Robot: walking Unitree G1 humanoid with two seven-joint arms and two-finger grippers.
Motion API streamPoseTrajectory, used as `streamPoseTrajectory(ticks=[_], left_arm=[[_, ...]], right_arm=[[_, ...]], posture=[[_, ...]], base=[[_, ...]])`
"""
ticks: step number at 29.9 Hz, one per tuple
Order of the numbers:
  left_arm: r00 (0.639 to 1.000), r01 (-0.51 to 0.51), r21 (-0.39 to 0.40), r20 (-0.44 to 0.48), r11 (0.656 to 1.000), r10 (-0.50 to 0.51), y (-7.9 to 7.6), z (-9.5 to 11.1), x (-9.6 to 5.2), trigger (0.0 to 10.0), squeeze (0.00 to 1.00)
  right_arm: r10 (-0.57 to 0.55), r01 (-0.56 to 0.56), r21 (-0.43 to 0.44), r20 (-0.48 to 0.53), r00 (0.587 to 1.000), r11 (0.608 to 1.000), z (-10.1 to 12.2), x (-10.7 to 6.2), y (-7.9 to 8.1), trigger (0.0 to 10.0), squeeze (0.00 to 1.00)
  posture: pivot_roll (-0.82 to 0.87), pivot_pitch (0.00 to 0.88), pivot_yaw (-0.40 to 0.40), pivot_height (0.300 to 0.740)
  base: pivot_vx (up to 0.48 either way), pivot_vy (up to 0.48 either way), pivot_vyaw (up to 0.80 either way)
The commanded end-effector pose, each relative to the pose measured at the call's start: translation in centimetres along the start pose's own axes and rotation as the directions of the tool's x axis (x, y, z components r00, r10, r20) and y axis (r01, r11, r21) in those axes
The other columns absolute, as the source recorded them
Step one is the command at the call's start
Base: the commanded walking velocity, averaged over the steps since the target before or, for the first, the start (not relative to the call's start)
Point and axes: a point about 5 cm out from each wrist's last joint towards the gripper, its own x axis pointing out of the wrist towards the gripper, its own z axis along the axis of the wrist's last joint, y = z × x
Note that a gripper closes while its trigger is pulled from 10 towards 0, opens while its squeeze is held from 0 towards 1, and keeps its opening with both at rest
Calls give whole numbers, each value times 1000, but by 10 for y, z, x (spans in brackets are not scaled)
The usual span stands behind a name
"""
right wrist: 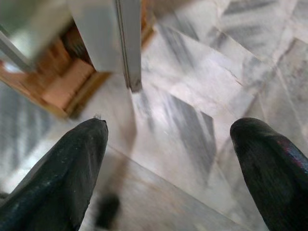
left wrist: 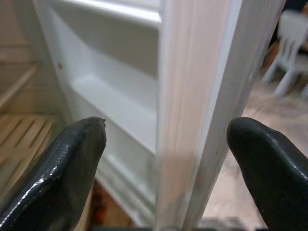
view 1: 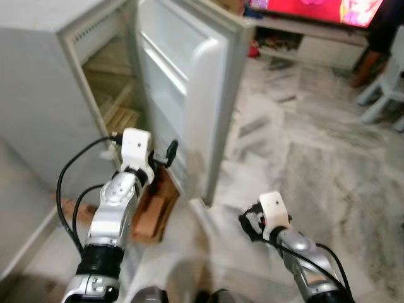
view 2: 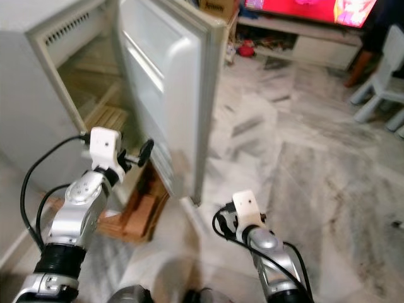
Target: Restocking fridge
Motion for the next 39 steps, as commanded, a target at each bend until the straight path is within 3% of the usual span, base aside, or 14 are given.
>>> streamPoseTrajectory(ticks=[1, 4, 13, 17, 21, 25, 26, 29, 31, 33, 34, 35, 39], left_arm=[[1000, 17, 12, 8, 1000, -17, -8, 3, 6, 10000, 0], [999, -5, 16, -34, 1000, 5, -10, 1, 21, 10000, 0], [991, -85, 59, -97, 995, 90, -3, 6, 46, 10000, 0], [996, -68, 40, -61, 997, 71, -6, 13, 51, 10000, 0], [996, -69, 42, -49, 997, 71, -7, 10, 47, 10000, 0], [996, -81, 56, -24, 995, 83, -3, -1, 32, 10000, 0], [995, -100, 45, -15, 994, 101, 2, -8, 18, 10000, 0], [994, -107, 41, -13, 993, 107, 3, -11, 14, 10000, 0], [984, -175, 44, -12, 984, 176, 15, -23, -18, 10000, 0], [978, -206, 70, -8, 976, 207, 21, -28, -39, 10000, 0], [978, -206, 70, -8, 976, 207, 21, -28, -39, 10000, 0], [974, -227, 92, -9, 970, 229, 25, -32, -52, 10000, 0], [967, -248, 123, -22, 961, 252, 27, -39, -73, 10000, 0]], right_arm=[[-17, 17, -13, 2, 1000, 1000, 1, -1, -6, 10000, 0], [-20, 20, -13, 8, 1000, 1000, 2, -1, -5, 10000, 0], [-35, 35, -1, 15, 999, 999, 0, -4, -6, 10000, 0], [-40, 40, 6, 18, 999, 999, -2, -4, -6, 10000, 0], [-47, 47, 18, 27, 999, 999, -2, -5, -6, 10000, 0], [-73, 68, 60, 86, 994, 996, 3, -8, -9, 10000, 0], [-97, 84, 98, 137, 986, 992, 8, -11, -12, 10000, 0], [-103, 88, 106, 148, 984, 990, 9, -11, -12, 10000, 0], [-163, 139, 140, 178, 971, 980, 11, -15, -19, 10000, 0], [-200, 173, 155, 186, 962, 973, 10, -18, -23, 10000, 0], [-200, 173, 155, 186, 962, 973, 10, -18, -23, 10000, 0], [-228, 199, 163, 186, 956, 966, 9, -20, -26, 10000, 0], [-270, 230, 198, 205, 941, 953, 8, -28, -33, 10000, 0]], posture=[[34, 57, -43, 740], [18, 47, -42, 740], [-4, 39, -28, 740], [-6, 39, -24, 740], [-4, 36, -23, 740], [-4, 35, -15, 740], [-3, 33, -11, 740], [-3, 33, -11, 740], [6, 32, -7, 740], [14, 33, -10, 740], [14, 33, -10, 740], [23, 33, -15, 740], [31, 31, -21, 740]], base=[[289, -382, 0], [420, -92, 0], [462, 0, 0], [149, 0, 0], [0, 0, 0], [0, 0, 0], [0, 0, 0], [0, 0, 0], [0, 0, 0], [0, 0, 0], [0, 0, 0], [0, 0, 0], [0, 92, 0]])
